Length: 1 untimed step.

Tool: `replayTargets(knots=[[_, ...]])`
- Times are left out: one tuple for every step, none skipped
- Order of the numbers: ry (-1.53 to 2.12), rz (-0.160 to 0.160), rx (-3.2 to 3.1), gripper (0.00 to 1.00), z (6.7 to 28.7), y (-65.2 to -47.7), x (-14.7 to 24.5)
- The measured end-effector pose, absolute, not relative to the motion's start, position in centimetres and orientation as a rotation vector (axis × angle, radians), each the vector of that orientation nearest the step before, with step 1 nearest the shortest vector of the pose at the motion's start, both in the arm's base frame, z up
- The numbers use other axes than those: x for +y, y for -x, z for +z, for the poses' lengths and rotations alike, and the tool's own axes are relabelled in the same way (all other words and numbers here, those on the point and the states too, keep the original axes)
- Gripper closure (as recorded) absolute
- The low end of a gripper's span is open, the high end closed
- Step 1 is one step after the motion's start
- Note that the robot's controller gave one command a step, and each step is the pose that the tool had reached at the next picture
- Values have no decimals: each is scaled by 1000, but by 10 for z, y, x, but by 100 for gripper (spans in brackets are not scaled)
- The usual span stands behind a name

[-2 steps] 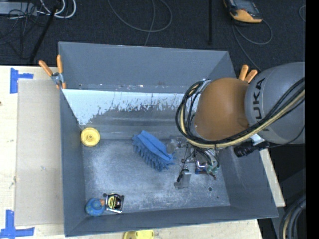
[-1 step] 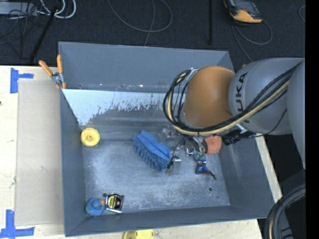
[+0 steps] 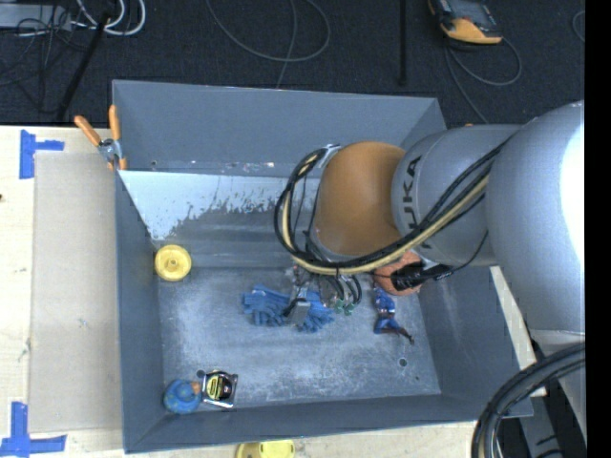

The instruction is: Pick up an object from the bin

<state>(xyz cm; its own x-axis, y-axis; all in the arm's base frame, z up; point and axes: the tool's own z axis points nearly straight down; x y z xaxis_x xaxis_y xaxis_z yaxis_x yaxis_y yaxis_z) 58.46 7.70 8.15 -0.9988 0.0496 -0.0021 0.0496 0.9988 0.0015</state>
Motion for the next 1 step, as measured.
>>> replayTargets(knots=[[-79, 3, 3139, 100, 82, -585, 77]])
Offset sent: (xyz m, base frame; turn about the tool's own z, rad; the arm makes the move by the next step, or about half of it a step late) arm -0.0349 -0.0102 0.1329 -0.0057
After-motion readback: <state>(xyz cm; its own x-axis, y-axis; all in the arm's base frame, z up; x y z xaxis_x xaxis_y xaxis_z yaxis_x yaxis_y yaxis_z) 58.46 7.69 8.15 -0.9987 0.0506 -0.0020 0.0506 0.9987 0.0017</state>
